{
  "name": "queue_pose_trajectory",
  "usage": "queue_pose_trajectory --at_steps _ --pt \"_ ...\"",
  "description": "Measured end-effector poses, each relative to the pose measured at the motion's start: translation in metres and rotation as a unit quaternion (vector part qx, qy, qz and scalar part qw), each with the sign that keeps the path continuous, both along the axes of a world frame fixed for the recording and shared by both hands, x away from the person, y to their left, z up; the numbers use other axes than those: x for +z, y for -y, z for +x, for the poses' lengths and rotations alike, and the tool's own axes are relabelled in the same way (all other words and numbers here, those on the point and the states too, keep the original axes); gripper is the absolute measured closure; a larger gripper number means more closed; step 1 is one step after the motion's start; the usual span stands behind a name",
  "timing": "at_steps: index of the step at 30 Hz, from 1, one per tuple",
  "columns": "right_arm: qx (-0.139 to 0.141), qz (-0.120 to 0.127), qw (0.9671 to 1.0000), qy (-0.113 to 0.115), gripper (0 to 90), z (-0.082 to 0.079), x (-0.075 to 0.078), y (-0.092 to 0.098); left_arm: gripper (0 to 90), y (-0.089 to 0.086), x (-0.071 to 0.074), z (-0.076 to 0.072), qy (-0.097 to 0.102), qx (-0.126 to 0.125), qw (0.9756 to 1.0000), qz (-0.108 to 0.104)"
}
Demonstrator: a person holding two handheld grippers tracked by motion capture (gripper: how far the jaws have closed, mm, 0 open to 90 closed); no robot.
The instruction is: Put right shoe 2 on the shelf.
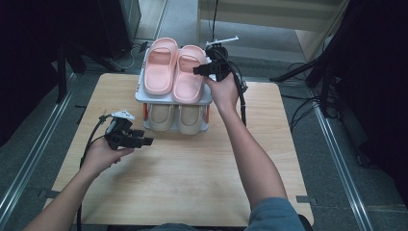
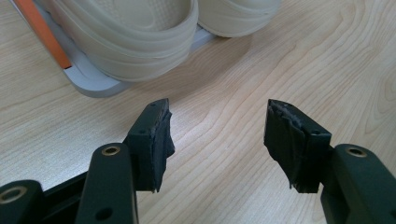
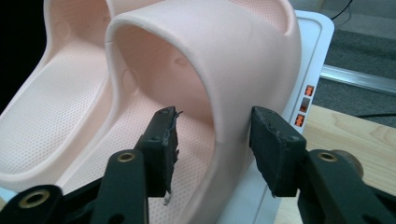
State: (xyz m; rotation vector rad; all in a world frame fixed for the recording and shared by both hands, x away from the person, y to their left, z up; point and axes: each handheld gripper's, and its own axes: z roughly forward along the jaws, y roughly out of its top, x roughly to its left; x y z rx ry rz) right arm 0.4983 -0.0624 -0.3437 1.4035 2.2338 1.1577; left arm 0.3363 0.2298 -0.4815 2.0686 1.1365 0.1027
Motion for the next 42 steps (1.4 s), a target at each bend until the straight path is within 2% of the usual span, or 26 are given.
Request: queue_pose_trajectory --at_steps 2,3,4,10,14,21,25,29,34,40,42 --pt "-0.004 -0.006 1.0 0.002 61.0 0.001 0.001 0.0 41.4 0.0 0.0 0.0 0.001 0.0 1.0 -0.001" --pt "-0.004 -0.006 1.0 0.002 61.0 0.001 0.001 0.0 41.4 0.0 0.0 0.0 0.001 0.0 1.0 -0.001" --pt "-0.012 -0.01 0.9999 0.004 70.2 0.003 0.001 0.002 41.4 0.0 0.0 0.0 0.001 -0.001 1.0 -0.001" --pt "-0.044 -0.015 0.9989 0.005 77.5 0.006 0.001 0.005 41.4 0.0 0.0 0.0 -0.001 -0.004 1.0 0.002" --pt "-0.063 -0.028 0.9975 0.014 80.1 0.006 0.001 0.006 41.4 0.0 0.0 0.0 -0.001 -0.004 1.0 0.003" --pt "-0.1 -0.026 0.9943 0.027 84.5 0.009 0.004 0.014 41.5 0.001 0.0 0.0 -0.002 -0.004 1.0 0.002" --pt "-0.117 -0.022 0.9927 0.022 84.6 0.016 0.006 0.019 41.5 0.002 -0.001 0.0 -0.002 -0.005 1.0 0.001" --pt "-0.134 -0.043 0.9895 0.032 83.4 0.022 0.01 0.014 41.4 0.003 -0.001 0.001 -0.002 -0.007 1.0 0.001" --pt "-0.139 -0.059 0.988 0.03 81.1 0.033 0.008 -0.001 41.5 0.003 0.0 0.0 -0.001 -0.008 1.0 0.0" --pt "-0.119 -0.062 0.9905 0.029 79.9 0.03 0.006 -0.016 41.4 0.001 -0.001 0.001 -0.003 -0.006 1.0 -0.001" --pt "-0.11 -0.051 0.9923 0.024 79.5 0.027 0.007 -0.016 41.4 0.001 -0.002 0.002 -0.003 -0.006 1.0 -0.001"
